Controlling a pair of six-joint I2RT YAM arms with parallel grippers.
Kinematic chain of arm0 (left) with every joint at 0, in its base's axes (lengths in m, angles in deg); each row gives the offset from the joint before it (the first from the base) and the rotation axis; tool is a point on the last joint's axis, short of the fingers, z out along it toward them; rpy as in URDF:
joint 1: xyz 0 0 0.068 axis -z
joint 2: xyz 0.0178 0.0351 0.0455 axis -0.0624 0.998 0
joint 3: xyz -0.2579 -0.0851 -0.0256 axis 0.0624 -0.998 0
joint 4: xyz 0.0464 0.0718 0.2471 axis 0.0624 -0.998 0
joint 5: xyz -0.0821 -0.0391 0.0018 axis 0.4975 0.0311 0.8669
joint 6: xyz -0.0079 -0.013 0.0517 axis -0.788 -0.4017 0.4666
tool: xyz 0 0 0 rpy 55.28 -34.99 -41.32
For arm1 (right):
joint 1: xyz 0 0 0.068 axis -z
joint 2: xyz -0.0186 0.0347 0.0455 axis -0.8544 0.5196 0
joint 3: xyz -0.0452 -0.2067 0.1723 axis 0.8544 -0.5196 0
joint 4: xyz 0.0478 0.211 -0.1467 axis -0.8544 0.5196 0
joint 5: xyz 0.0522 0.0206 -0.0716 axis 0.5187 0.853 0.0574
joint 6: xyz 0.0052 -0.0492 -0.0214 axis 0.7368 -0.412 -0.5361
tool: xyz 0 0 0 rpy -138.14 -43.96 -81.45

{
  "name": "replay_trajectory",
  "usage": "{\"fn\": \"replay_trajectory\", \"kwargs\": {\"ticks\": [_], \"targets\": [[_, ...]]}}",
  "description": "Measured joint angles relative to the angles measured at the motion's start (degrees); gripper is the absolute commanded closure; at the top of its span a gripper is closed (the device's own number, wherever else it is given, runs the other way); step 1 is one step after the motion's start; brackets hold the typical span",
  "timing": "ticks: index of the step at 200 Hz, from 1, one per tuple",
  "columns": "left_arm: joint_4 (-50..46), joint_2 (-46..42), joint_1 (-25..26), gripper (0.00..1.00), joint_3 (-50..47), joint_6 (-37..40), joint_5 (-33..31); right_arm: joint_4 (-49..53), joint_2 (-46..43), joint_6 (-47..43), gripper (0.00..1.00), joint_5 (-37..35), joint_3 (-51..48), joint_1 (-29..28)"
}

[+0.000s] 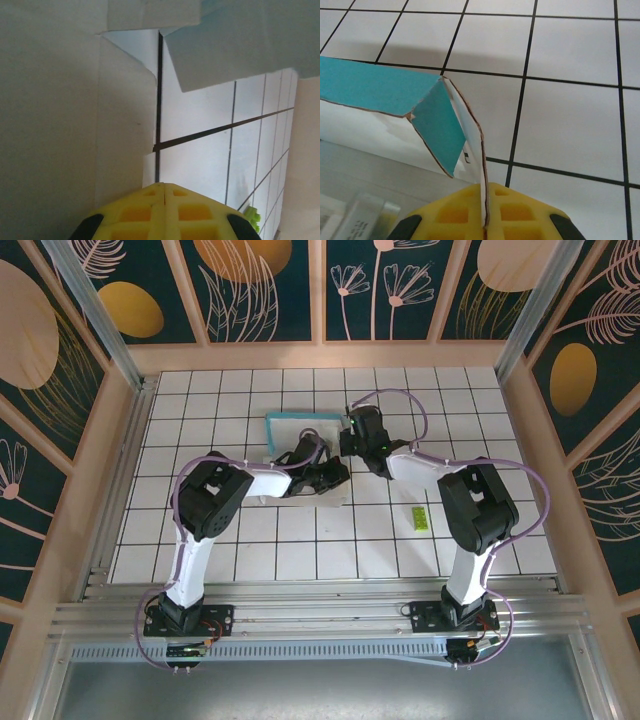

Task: Fold the paper box

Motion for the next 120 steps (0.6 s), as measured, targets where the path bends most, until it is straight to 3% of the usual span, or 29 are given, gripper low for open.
{"fn": "replay_trajectory", "kwargs": {"ticks": [120], "targets": [[1.70,0.42,0.02,1.00,-0.04,1.46,0.00,3.61,0.00,9.70,0.92,1.81,1.92,-1.14]]}}
